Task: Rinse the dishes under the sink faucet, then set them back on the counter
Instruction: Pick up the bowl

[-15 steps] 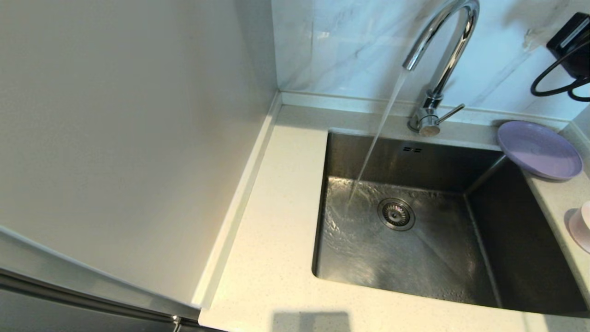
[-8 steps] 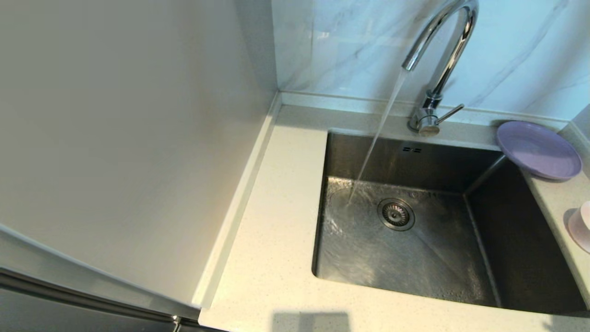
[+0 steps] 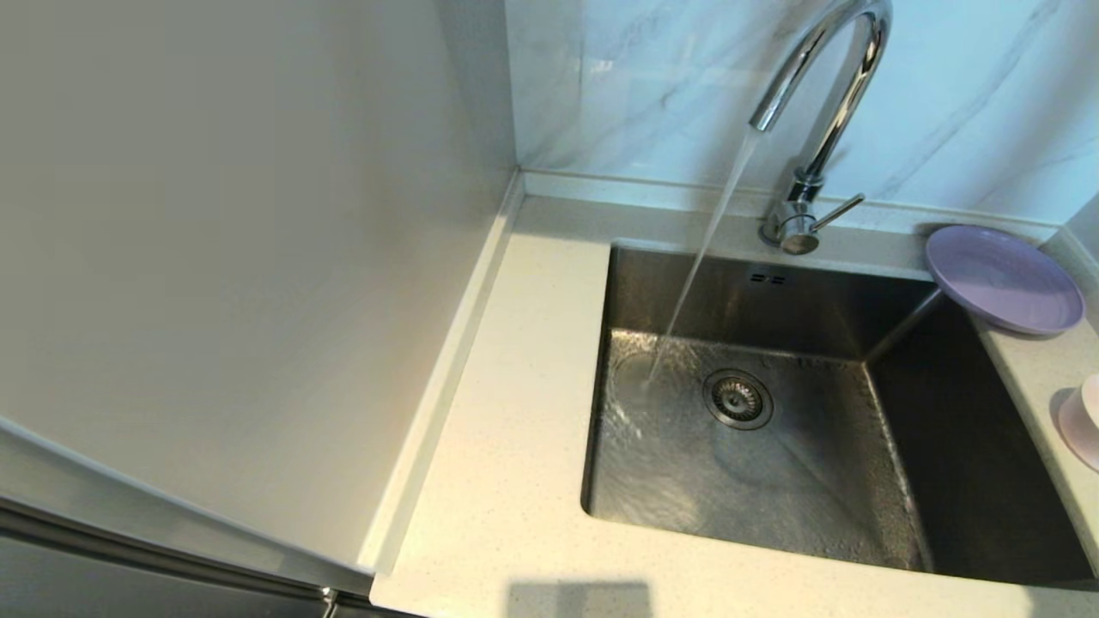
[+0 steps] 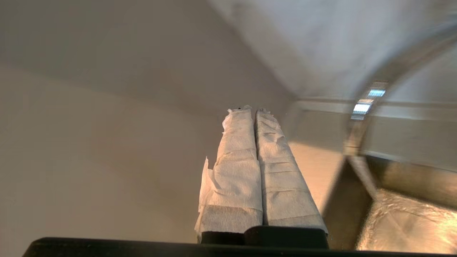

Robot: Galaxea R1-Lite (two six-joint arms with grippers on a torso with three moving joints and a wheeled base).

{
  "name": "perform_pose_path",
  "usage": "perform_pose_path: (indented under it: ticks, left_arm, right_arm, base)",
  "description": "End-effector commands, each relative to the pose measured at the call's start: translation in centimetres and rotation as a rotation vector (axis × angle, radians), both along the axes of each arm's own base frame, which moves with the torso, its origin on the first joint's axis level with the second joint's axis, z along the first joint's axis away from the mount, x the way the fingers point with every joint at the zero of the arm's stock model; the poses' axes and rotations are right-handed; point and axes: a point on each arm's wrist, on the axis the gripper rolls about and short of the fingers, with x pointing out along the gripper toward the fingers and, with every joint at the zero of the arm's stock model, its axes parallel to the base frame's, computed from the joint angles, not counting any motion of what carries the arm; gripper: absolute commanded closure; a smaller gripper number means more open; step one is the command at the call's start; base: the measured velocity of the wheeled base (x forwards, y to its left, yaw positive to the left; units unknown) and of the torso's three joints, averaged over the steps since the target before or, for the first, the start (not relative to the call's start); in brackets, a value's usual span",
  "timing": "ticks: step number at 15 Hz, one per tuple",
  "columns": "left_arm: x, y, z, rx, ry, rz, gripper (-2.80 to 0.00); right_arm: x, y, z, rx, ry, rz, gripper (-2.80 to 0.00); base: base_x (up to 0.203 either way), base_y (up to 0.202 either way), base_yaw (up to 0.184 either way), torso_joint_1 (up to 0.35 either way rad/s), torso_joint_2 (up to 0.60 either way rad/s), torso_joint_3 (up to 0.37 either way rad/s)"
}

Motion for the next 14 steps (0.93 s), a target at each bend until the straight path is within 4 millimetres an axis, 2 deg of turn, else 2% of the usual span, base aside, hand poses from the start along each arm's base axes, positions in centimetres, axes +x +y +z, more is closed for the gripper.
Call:
perform_pose_path:
  ticks: [1, 6, 11, 14]
  left_arm:
    - [0.0, 0.0, 0.0, -0.001, 0.000, 0.000, 0.00]
    - [0.0, 0.0, 0.0, -0.001, 0.000, 0.000, 0.00]
    - [0.0, 0.0, 0.0, -0.001, 0.000, 0.000, 0.00]
    - [0.0, 0.0, 0.0, -0.001, 0.000, 0.000, 0.00]
  right_arm:
    - [1.2, 2.5, -0.7, -0.003, 0.016, 0.082, 0.00]
    - [4.6, 4.9, -3.0, -0.131, 0.026, -0.017, 0.00]
    - [5.4, 8.2, -4.3, -0.307, -0.018, -0.144, 0.00]
    - [6.2, 9.9, -4.6, -0.312, -0.071, -0.155, 0.00]
  base:
    - [0.000, 0.000, 0.000, 0.000, 0.00, 0.000]
    - [0.000, 0.000, 0.000, 0.000, 0.00, 0.000]
    - [0.000, 0.000, 0.000, 0.000, 0.00, 0.000]
    - [0.000, 0.000, 0.000, 0.000, 0.00, 0.000]
